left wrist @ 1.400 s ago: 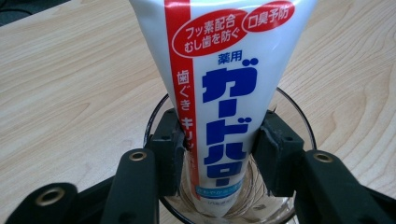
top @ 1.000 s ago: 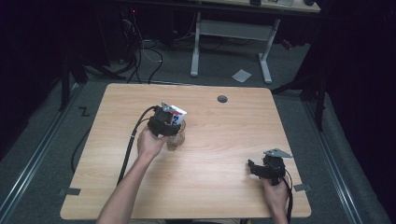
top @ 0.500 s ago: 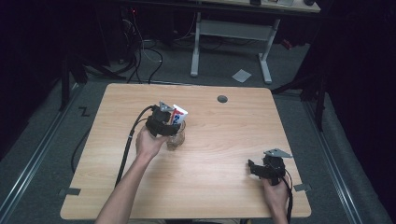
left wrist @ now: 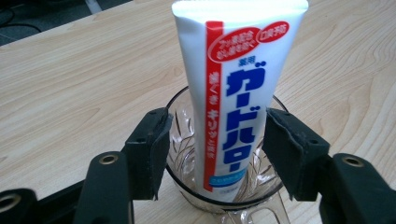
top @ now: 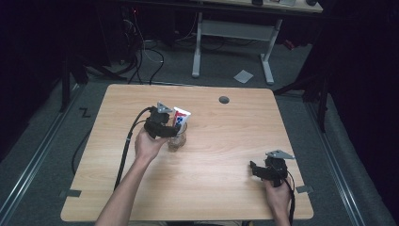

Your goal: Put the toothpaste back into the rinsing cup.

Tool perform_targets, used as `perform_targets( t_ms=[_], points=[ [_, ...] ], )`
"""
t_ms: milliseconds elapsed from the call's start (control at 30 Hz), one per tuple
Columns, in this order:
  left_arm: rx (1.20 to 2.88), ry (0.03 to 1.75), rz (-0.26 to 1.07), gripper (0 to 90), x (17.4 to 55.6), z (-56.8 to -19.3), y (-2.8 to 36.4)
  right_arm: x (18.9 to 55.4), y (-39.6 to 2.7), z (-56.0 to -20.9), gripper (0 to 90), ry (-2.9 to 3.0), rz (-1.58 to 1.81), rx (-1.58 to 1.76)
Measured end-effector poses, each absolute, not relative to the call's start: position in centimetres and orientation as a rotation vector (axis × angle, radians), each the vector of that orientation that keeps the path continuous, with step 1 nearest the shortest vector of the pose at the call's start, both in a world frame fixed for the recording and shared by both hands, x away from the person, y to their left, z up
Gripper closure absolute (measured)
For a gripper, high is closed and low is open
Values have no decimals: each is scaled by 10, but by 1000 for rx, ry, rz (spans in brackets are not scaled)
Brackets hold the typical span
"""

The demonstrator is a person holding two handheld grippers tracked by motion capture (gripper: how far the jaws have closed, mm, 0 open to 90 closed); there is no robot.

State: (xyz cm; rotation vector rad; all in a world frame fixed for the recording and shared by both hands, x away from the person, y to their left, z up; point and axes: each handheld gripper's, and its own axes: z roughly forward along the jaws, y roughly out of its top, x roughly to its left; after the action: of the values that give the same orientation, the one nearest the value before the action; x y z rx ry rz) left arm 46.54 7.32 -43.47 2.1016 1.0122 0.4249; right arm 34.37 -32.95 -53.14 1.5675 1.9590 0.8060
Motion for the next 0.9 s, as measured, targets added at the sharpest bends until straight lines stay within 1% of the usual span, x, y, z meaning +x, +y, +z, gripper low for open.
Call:
perform_targets(
  t_ms=[900],
  points=[
    [2057,1019,451,408,455,-427,89,344,-329,-531,201,1959,806,1568]
  ],
)
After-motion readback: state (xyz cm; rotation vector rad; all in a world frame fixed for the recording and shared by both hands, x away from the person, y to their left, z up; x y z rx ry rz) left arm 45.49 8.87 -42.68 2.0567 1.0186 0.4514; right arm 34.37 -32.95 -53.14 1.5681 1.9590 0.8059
